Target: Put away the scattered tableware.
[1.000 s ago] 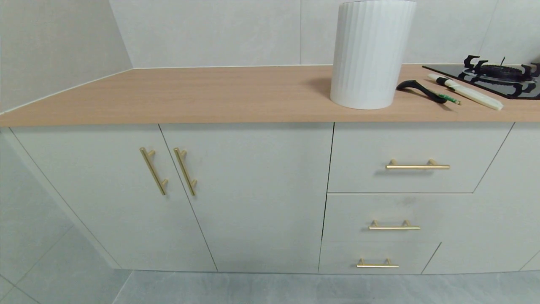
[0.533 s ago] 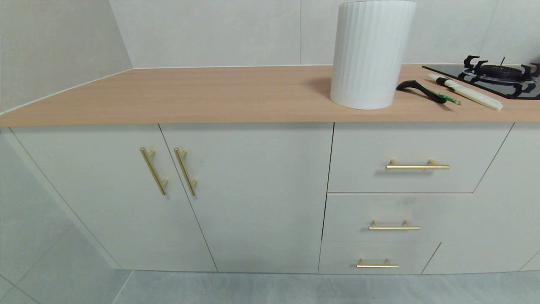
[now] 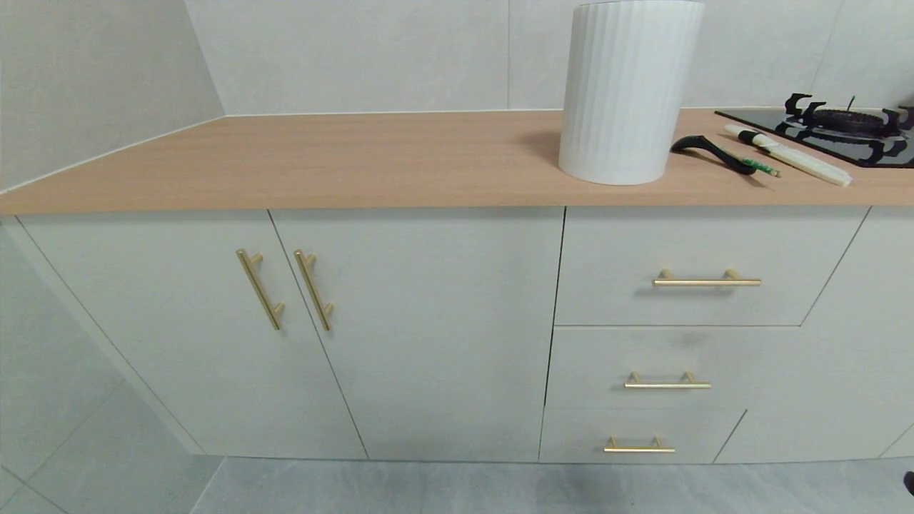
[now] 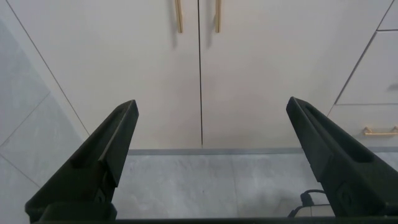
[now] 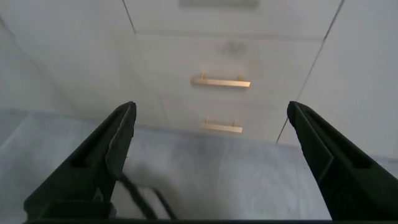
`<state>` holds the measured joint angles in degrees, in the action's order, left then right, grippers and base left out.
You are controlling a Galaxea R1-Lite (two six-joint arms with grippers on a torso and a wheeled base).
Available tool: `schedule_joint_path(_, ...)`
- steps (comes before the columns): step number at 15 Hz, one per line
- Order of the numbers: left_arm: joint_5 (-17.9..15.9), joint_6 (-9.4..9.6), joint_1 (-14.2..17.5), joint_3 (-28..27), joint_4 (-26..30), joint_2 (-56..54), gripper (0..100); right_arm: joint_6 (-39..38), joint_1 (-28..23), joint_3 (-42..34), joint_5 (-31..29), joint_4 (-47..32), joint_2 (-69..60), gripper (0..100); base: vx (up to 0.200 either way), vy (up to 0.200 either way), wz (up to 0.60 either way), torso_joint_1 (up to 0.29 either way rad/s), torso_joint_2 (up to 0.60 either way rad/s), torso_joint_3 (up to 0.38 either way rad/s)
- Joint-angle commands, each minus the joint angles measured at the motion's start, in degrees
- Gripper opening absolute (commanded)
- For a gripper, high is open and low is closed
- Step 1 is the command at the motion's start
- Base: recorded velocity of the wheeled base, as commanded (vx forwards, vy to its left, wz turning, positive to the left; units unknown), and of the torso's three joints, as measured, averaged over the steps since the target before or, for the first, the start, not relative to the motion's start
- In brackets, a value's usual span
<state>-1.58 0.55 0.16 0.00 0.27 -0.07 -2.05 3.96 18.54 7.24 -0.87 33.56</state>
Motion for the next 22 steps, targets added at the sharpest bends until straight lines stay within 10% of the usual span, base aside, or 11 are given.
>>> schedule_joint_path(1,0.00,-0.02,0.02,0.00,0.00,0.07,100,-0.06,1.75,6.77,1.55,1.22,21.63,100,0.000,0.000,0.00,0.000,0.00,0.000)
schedule_joint_path(11,0.00,-0.02,0.02,0.00,0.00,0.07,100,-0.06,1.84,9.67,2.25,35.67,70.94,100,0.000,0.000,0.00,0.000,0.00,0.000)
schedule_joint_path(22,0.00,0.07,0.02,0.00,0.00,0.07,100,-0.41,-0.53,10.37,-3.81,61.25,92.47,100,0.000,0.000,0.00,0.000,0.00,0.000)
